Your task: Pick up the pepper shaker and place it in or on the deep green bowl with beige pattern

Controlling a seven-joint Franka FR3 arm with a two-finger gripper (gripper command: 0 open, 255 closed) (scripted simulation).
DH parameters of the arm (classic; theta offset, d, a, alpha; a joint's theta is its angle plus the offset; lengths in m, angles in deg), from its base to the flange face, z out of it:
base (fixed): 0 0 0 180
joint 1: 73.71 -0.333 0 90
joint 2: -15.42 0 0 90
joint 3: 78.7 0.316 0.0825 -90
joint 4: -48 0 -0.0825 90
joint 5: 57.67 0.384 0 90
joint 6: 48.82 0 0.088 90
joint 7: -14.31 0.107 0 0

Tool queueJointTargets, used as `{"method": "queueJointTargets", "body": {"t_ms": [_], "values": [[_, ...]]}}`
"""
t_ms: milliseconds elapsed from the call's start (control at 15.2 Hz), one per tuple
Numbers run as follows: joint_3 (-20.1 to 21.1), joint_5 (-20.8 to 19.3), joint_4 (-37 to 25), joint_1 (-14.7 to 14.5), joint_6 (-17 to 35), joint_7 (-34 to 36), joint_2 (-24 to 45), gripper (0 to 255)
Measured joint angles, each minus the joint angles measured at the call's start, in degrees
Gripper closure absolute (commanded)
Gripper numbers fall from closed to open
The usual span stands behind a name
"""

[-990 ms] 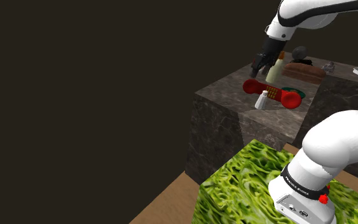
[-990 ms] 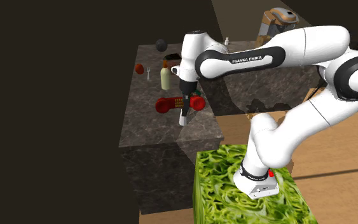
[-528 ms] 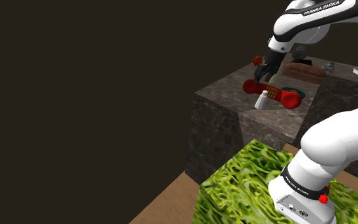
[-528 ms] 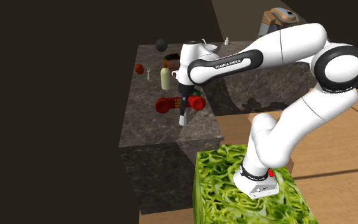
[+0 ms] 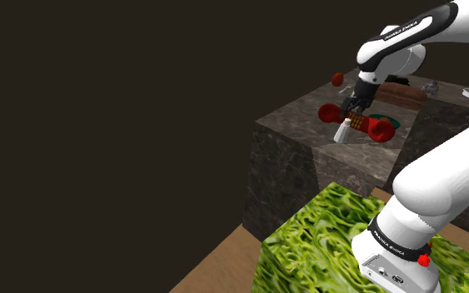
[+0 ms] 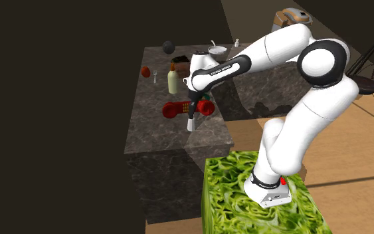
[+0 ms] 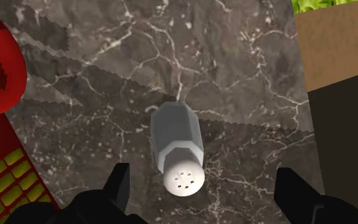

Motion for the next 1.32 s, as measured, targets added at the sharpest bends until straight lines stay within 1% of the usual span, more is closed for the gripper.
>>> {"method": "queueJointTargets", "body": {"t_ms": [198, 594, 990, 1056, 1320], "values": [[-1.3, 1.2, -0.2, -0.2, 2.4, -1.4, 2.7, 0], [-2.5, 3.7, 1.3, -1.2, 7.3, -3.2, 6.7, 0], [-2.5, 3.9, 1.6, -1.3, 8.0, -3.4, 7.0, 0], [-2.5, 3.9, 1.6, -1.3, 8.0, -3.4, 7.0, 255], [-2.5, 3.9, 1.6, -1.3, 8.0, -3.4, 7.0, 255]]}}
